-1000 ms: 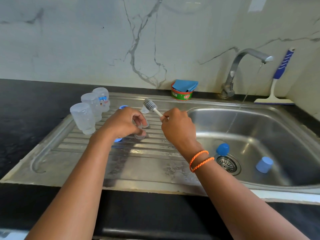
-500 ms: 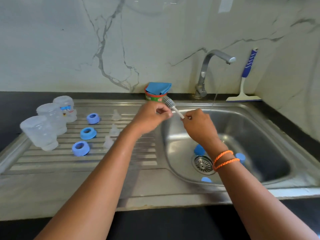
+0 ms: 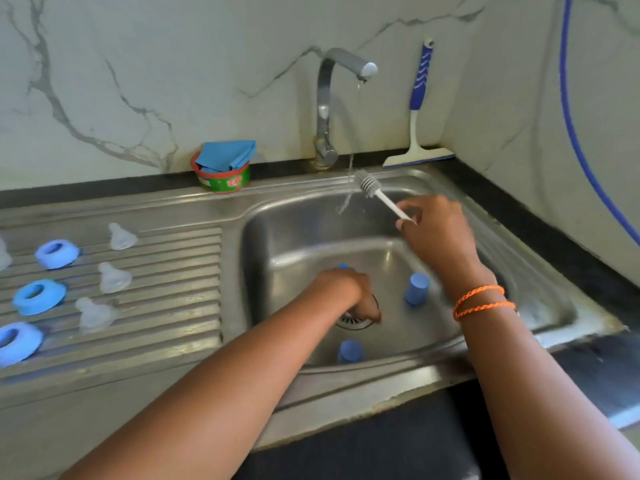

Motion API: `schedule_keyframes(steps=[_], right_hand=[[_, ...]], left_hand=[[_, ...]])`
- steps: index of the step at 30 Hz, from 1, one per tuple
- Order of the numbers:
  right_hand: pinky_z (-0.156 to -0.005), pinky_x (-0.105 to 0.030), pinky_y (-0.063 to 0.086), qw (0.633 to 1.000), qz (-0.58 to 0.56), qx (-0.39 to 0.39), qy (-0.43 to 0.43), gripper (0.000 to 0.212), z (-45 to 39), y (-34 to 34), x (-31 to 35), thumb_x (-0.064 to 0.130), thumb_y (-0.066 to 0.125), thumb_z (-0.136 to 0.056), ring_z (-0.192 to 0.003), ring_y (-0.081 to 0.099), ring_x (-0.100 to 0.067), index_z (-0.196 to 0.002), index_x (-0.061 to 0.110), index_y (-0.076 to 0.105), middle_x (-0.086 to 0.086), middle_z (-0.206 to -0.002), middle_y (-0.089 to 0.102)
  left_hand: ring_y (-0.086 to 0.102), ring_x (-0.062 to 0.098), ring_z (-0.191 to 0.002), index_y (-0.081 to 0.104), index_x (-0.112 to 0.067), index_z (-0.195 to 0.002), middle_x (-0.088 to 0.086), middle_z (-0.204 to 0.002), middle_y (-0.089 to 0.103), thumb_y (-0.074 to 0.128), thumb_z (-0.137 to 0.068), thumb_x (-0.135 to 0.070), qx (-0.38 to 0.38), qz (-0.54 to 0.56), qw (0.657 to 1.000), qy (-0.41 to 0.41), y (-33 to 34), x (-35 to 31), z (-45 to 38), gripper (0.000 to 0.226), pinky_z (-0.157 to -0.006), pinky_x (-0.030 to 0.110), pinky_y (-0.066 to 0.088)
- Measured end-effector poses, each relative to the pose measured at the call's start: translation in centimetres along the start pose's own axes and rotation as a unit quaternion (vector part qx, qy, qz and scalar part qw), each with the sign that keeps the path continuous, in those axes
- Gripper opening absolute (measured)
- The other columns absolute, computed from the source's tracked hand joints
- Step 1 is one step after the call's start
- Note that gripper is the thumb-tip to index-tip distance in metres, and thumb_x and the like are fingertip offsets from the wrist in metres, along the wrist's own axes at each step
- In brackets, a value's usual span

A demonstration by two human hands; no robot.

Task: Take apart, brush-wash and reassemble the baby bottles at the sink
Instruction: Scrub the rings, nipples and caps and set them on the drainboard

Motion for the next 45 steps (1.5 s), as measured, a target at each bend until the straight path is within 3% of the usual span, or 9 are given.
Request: schedule_keyframes(steps=[3,6,9,14,17,22,26,33,45], right_hand=[[-0.078,-0.033,0.048,1.000,0.011,0.011,-0.005,0.024,-0.4,0.3,-0.3,0.020,0.075,-0.091,-0.097,0.066,-0.034,-0.113,0.027,0.079,-0.008,-0.099,0.072],[-0.079,-0.034,0.051,0.999,0.025,0.038,-0.023,0.020,-0.4,1.5,0.0,0.026,0.076,-0.091,-0.093,0.066,-0.030,-0.111,0.031,0.080,-0.005,-0.101,0.073],[-0.080,-0.037,0.055,0.998,0.018,0.047,-0.028,0.019,-0.2,2.0,0.4,0.028,0.075,-0.092,-0.092,0.067,-0.027,-0.110,0.031,0.080,-0.002,-0.100,0.072],[-0.081,-0.041,0.057,0.999,-0.032,0.006,-0.029,0.018,-0.3,2.1,0.8,0.027,0.073,-0.091,-0.091,0.066,-0.033,-0.108,0.029,0.079,-0.008,-0.098,0.071],[-0.079,-0.040,0.056,0.997,-0.073,-0.027,-0.019,0.015,-0.2,1.7,1.0,0.024,0.071,-0.093,-0.088,0.066,-0.032,-0.105,0.025,0.079,-0.004,-0.091,0.072],[-0.068,-0.043,0.059,0.990,-0.122,-0.053,-0.040,0.011,0.0,0.9,1.4,0.018,0.066,-0.097,-0.070,0.065,-0.028,-0.094,0.020,0.076,0.000,-0.069,0.066],[-0.066,-0.043,0.057,0.994,-0.094,-0.034,-0.038,0.012,-0.3,1.2,0.9,0.026,0.063,-0.100,-0.071,0.064,-0.025,-0.098,0.026,0.074,0.002,-0.073,0.066],[-0.055,-0.033,0.038,0.999,-0.047,-0.020,0.005,0.027,-0.6,-0.1,-0.4,0.031,0.057,-0.103,-0.063,0.051,-0.032,-0.080,0.023,0.067,-0.004,-0.067,0.055],[-0.070,-0.043,0.055,0.999,-0.002,-0.049,-0.006,0.020,-0.3,1.1,2.0,0.037,0.055,-0.102,-0.078,0.061,-0.039,-0.101,0.028,0.073,-0.007,-0.085,0.063]], left_hand=[[0.071,0.023,-0.095,0.063,-0.020,-0.131,0.003,-0.115,0.071,0.070,-0.086,-0.068,0.109,-0.082,0.990,-0.031,2.0,-1.3,0.4,0.066,-0.072,0.030,0.049],[0.063,0.023,-0.071,0.062,-0.005,-0.126,0.011,-0.085,0.066,0.073,-0.095,-0.042,0.155,-0.049,0.986,-0.027,2.8,-1.3,0.6,0.049,-0.067,0.032,0.053],[0.065,0.032,-0.076,0.062,-0.001,-0.127,0.021,-0.108,0.069,0.075,-0.095,-0.018,0.139,0.049,0.989,0.006,2.1,0.3,-0.2,0.039,-0.085,0.044,0.061],[0.061,0.025,-0.077,0.067,-0.020,-0.130,0.012,-0.117,0.057,0.052,-0.105,-0.002,-0.019,0.377,0.924,0.055,-2.8,4.6,-1.3,0.034,-0.069,0.037,0.061],[0.071,0.030,-0.094,0.064,-0.017,-0.126,0.016,-0.124,0.063,0.055,-0.105,-0.004,-0.168,0.613,0.769,0.073,-6.5,6.4,-1.0,0.026,-0.082,0.045,0.065],[0.072,0.034,-0.100,0.051,0.001,-0.136,0.025,-0.122,0.066,0.057,-0.106,-0.011,-0.222,0.895,0.381,0.061,-7.7,6.6,-2.4,0.033,-0.078,0.039,0.062],[0.069,0.040,-0.116,0.052,0.002,-0.137,0.027,-0.111,0.069,0.064,-0.103,-0.014,-0.184,0.951,0.240,0.060,-6.7,4.8,-3.3,0.040,-0.098,0.044,0.056],[0.071,0.039,-0.110,0.050,0.005,-0.139,0.029,-0.108,0.068,0.066,-0.102,-0.014,-0.172,0.963,0.197,0.068,-7.1,4.2,-4.2,0.045,-0.107,0.049,0.053],[0.066,0.043,-0.121,0.048,0.009,-0.141,0.035,-0.125,0.064,0.061,-0.104,-0.014,-0.147,0.967,0.198,0.061,-7.3,3.0,-4.9,0.046,-0.107,0.049,0.052]])
Point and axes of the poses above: each hand's wrist, its own z-axis away from the middle knuckle, its own y-axis out of the palm, x = y × z, the point moved 4 cm from there along -z, towards the middle knuckle
